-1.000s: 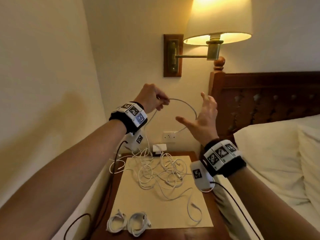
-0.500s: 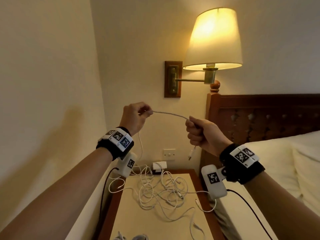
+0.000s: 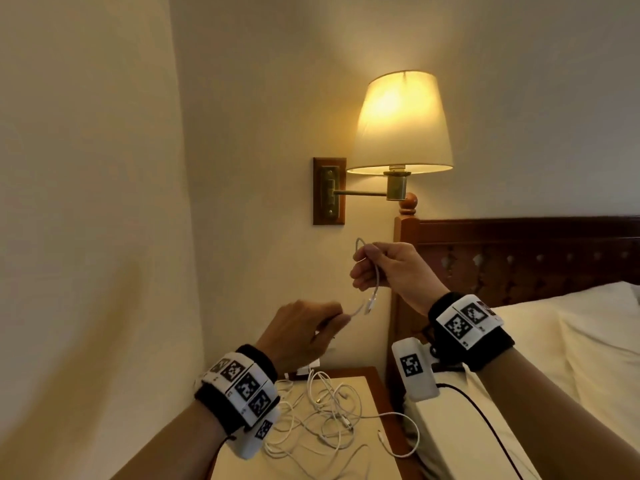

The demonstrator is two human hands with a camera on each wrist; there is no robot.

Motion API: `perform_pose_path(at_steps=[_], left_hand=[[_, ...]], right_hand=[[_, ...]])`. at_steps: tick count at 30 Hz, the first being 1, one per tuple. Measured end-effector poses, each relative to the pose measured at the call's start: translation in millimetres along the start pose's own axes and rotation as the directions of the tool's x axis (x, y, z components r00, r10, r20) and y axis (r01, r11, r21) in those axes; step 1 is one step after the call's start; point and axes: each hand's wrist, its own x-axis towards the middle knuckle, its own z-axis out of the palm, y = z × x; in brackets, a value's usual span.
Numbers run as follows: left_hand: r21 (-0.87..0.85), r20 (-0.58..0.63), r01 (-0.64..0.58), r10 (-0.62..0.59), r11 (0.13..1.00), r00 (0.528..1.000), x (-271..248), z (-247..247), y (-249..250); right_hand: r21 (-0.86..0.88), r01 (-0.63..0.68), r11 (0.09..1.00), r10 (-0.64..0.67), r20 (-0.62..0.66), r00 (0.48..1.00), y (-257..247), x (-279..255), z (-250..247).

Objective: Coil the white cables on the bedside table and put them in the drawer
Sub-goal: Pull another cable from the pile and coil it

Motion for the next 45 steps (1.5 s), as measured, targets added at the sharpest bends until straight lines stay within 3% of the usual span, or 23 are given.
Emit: perform_pose_path(at_steps=[4, 8, 17, 20, 22, 25, 29, 32, 36, 41, 43, 45], left_hand=[[0.116, -0.145, -0.154, 0.17, 0.981, 0.975, 20, -22, 13], [0.182, -0.246, -0.161, 0.203, 0.97, 0.948, 34, -36, 14], [0.157, -0.41, -0.032, 0.095, 0.987, 0.907, 46, -33, 10], [-0.01, -0.358, 0.042, -0.043, 0.999, 0.933, 43, -26, 10], [-0.23, -0.225, 0.106, -0.159, 0.967, 0.961, 43, -24, 10], [-0.435, -0.072, 0.127, -0.174, 0.892, 0.982, 42, -26, 10], [-0.455, -0.174, 0.067, -0.163, 0.888, 0.971, 46, -30, 11], [-0.465, -0.233, 0.06, -0.187, 0.883, 0.954, 50, -32, 14], [-0.529, -0.194, 0.157, -0.299, 0.834, 0.934, 40, -27, 7], [-0.512, -0.142, 0.192, -0.303, 0.837, 0.942, 4, 3, -16], [-0.517, -0.141, 0.256, -0.376, 0.817, 0.916, -12, 12, -23], [-0.506, -0.13, 0.302, -0.418, 0.808, 0.899, -23, 18, -26]], right_hand=[[-0.127, 0.0, 0.992, 0.004, 0.032, 0.999, 0, -2, 4], [-0.131, 0.025, 0.991, -0.012, 0.099, 0.995, 0, -9, 8], [0.263, -0.065, 0.963, 0.029, 0.137, 0.99, 21, -28, 20], [0.356, -0.081, 0.931, 0.032, 0.142, 0.989, 22, -31, 21], [0.394, -0.086, 0.915, 0.034, 0.137, 0.99, 19, -33, 20], [0.441, -0.113, 0.89, 0.055, 0.143, 0.988, 10, -36, 20], [0.563, -0.142, 0.814, 0.048, 0.178, 0.983, 3, -36, 22], [0.566, -0.12, 0.816, 0.018, 0.181, 0.983, 1, -32, 23], [0.589, -0.134, 0.797, 0.042, 0.167, 0.985, -8, -34, 15], [0.676, -0.097, 0.731, 0.029, 0.111, 0.993, -25, -39, 4], [0.725, -0.06, 0.686, 0.008, 0.074, 0.997, -32, -40, -6], [0.708, -0.049, 0.704, 0.012, 0.057, 0.998, -36, -41, -15]])
